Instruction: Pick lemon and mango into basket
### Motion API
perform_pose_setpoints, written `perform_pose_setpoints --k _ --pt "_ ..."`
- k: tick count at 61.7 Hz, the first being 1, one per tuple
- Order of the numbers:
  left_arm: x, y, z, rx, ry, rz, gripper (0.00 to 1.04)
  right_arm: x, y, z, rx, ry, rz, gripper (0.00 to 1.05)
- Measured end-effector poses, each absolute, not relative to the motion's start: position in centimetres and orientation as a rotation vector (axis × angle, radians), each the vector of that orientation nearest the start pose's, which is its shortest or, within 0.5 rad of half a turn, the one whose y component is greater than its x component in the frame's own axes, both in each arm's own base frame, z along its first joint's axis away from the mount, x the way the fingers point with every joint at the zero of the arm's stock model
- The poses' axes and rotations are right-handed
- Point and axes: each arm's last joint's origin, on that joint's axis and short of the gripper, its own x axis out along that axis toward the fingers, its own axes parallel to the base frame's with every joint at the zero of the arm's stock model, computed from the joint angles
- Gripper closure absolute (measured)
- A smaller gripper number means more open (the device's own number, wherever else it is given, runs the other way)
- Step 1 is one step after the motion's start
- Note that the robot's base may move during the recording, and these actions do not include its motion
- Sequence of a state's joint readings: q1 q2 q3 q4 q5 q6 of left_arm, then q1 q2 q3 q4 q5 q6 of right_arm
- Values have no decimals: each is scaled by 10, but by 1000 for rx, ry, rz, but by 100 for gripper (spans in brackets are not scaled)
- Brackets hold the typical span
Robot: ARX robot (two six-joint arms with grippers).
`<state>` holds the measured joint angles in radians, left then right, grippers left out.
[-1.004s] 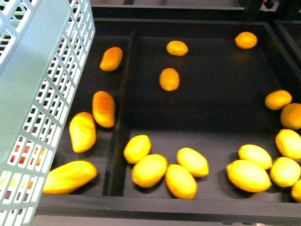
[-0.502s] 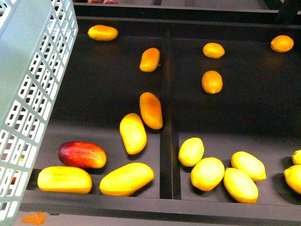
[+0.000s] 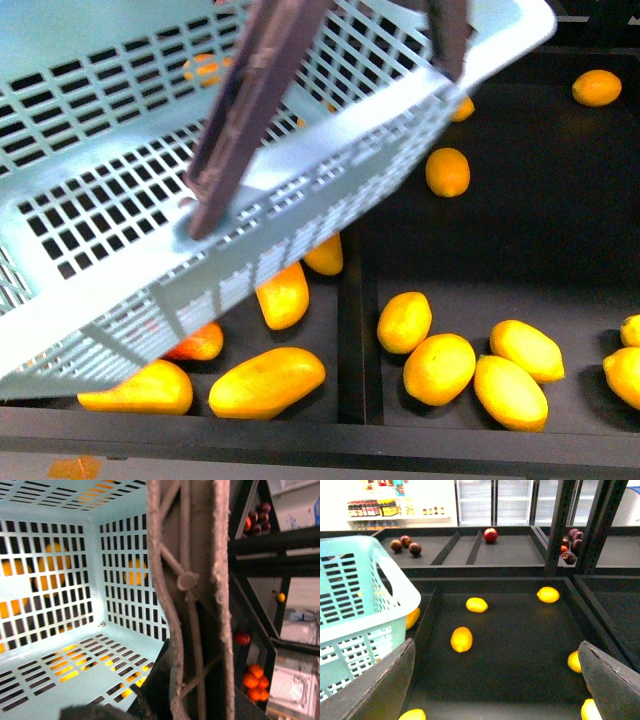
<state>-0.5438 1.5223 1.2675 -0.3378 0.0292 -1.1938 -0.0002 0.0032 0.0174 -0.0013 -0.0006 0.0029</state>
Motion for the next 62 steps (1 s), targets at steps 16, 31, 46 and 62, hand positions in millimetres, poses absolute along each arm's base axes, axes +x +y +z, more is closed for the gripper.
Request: perform_pose_setpoints --k 16,31,46,62 --pt "273 -204 317 -946 860 -242 99 97 0 169 2 -13 0 9" --pt "265 -213 318 -937 884 -284 99 97 0 169 3 -13 0 9" --pt "267 -211 318 -936 866 -265 99 101 -5 169 163 471 68 9" --pt "266 -212 318 -936 870 -269 99 139 -53 156 337 669 -152 9"
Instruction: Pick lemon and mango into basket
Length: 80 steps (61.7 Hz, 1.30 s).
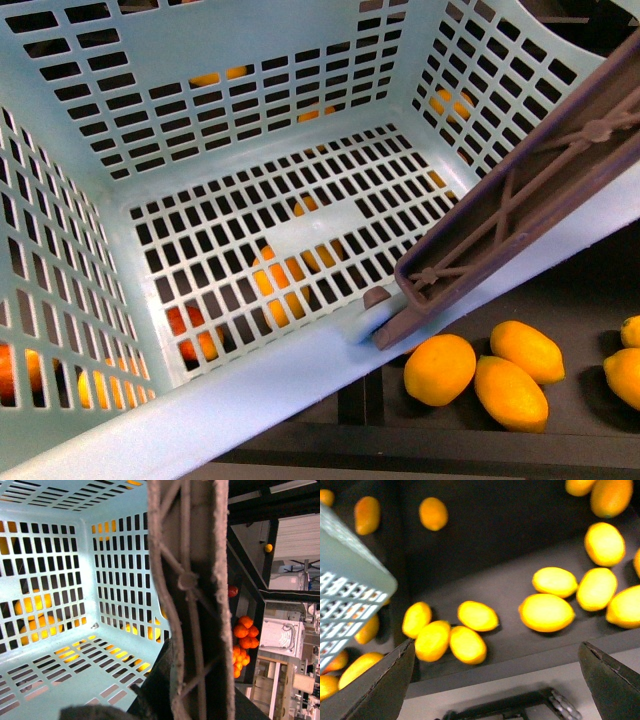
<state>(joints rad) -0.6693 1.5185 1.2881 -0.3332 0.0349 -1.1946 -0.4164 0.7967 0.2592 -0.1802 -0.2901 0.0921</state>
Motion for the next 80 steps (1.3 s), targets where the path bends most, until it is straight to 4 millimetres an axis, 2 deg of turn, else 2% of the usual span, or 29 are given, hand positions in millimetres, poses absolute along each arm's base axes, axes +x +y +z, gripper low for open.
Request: perform_pose_setpoints --k 18,21,27,39,64,80 --pt "266 -212 318 -936 871 -271 99 195 -81 104 324 876 -287 9" --pt "266 -212 318 -936 870 -270 99 210 -89 88 351 924 -327 9" --pt "266 -212 318 -936 871 -271 99 225 -97 66 408 981 -380 9" --pt "266 -212 318 -936 872 -272 99 238 -101 31 484 1055 -451 9" --pt "266 -212 318 -936 872 -271 99 261 -91 -1 533 1113 -462 9" --pt "266 -212 318 -936 872 -271 99 277 -77 -14 563 1128 -458 9"
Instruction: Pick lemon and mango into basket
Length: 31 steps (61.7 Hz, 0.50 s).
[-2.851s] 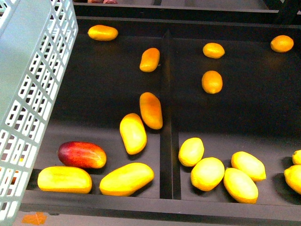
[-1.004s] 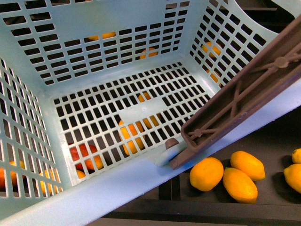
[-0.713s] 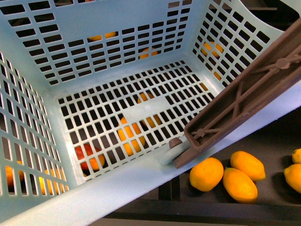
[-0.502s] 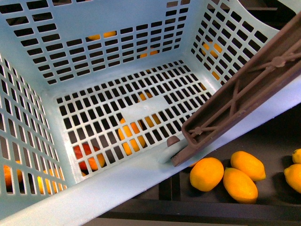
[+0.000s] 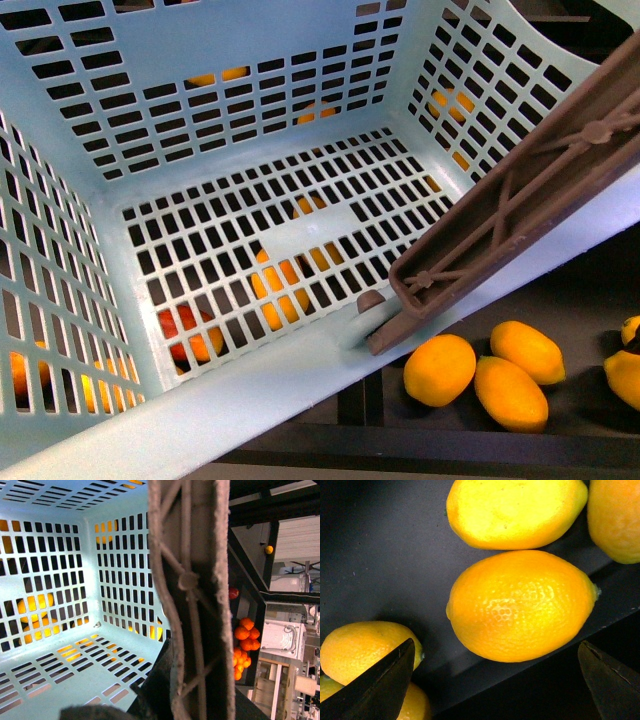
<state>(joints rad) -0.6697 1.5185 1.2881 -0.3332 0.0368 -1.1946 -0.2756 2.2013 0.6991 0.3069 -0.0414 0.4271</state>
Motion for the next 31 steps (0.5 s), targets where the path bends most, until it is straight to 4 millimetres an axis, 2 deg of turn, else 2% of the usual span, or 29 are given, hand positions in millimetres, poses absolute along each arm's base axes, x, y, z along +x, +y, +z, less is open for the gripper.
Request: perform_pose_setpoints --k 31 --pt "266 -212 318 -936 872 -271 99 298 -74 -31 575 1146 -500 9"
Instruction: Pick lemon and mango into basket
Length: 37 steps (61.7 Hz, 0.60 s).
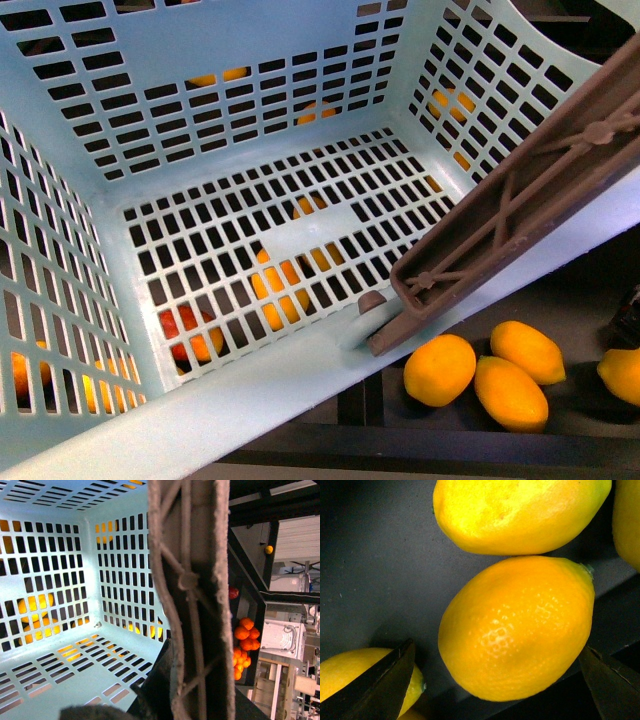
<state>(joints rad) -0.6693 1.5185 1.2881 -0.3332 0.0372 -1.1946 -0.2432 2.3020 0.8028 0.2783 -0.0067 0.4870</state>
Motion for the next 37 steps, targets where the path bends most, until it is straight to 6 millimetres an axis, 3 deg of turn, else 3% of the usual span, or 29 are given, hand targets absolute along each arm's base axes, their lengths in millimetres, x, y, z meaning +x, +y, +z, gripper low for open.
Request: perform_pose_setpoints --k 30,37 --pt "266 -212 318 -936 872 -271 99 312 -78 -49 592 1164 -531 9" --pt "266 -212 318 -936 872 -272 99 312 -78 -52 598 1169 -542 24"
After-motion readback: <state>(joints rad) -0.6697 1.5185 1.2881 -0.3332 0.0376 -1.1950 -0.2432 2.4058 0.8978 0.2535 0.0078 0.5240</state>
